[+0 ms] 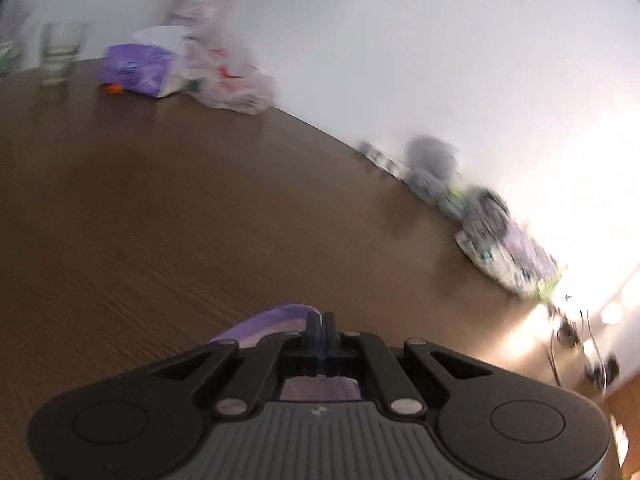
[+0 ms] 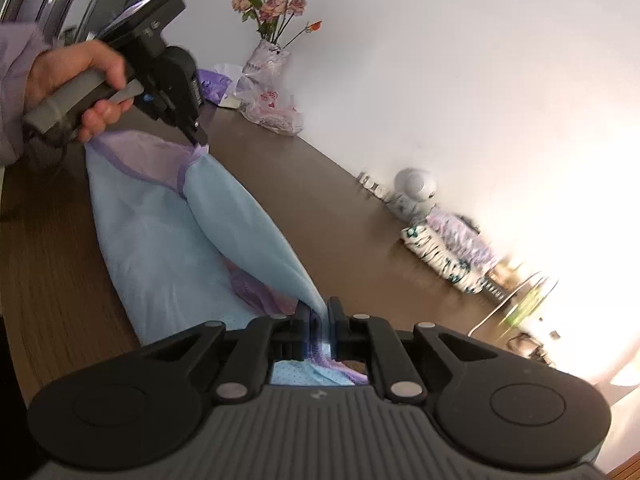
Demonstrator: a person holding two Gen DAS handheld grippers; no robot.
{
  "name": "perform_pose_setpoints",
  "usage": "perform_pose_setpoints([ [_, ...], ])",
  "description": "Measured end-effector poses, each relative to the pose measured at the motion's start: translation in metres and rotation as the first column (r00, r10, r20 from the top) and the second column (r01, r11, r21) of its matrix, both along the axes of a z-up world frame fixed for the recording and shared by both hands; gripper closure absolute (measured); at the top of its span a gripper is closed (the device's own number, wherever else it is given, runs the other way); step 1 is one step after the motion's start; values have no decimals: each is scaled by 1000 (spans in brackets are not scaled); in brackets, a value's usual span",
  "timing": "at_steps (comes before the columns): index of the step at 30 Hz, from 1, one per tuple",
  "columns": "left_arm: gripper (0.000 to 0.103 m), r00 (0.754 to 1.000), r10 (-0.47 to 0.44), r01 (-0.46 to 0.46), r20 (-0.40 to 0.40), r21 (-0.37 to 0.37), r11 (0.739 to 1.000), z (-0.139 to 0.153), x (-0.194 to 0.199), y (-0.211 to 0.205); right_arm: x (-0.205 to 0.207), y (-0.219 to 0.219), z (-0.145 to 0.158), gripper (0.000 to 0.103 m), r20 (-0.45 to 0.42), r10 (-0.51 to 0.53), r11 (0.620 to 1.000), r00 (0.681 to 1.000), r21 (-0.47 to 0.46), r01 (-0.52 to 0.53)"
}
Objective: Fold clothes
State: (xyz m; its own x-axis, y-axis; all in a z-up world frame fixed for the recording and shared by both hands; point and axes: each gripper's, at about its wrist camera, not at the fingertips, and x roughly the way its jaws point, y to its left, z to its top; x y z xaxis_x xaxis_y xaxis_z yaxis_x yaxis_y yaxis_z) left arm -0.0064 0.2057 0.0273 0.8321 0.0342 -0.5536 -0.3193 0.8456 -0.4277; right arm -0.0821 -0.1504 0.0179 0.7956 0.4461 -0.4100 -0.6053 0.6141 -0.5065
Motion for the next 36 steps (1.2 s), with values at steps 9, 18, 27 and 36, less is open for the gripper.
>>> perform_pose_setpoints([
  [9, 94, 999, -39, 37, 6, 179, 983, 19, -5, -18, -7, -19, 19, 54, -182, 69, 997, 981, 36, -63],
  [18, 63, 934, -324, 357, -151, 449, 819, 1, 5, -91, 105, -55, 42, 69, -465, -225, 879, 857, 283, 384],
  [27, 63, 971, -187, 233, -148, 440, 867, -10, -11, -79, 101, -65, 28, 98, -451, -326, 771, 831, 383, 510],
  [36, 63, 986, -71, 132, -149, 450, 883, -9, -20, -71, 16, -138, 7, 99, -426, -407, 640, 808, 498, 585],
])
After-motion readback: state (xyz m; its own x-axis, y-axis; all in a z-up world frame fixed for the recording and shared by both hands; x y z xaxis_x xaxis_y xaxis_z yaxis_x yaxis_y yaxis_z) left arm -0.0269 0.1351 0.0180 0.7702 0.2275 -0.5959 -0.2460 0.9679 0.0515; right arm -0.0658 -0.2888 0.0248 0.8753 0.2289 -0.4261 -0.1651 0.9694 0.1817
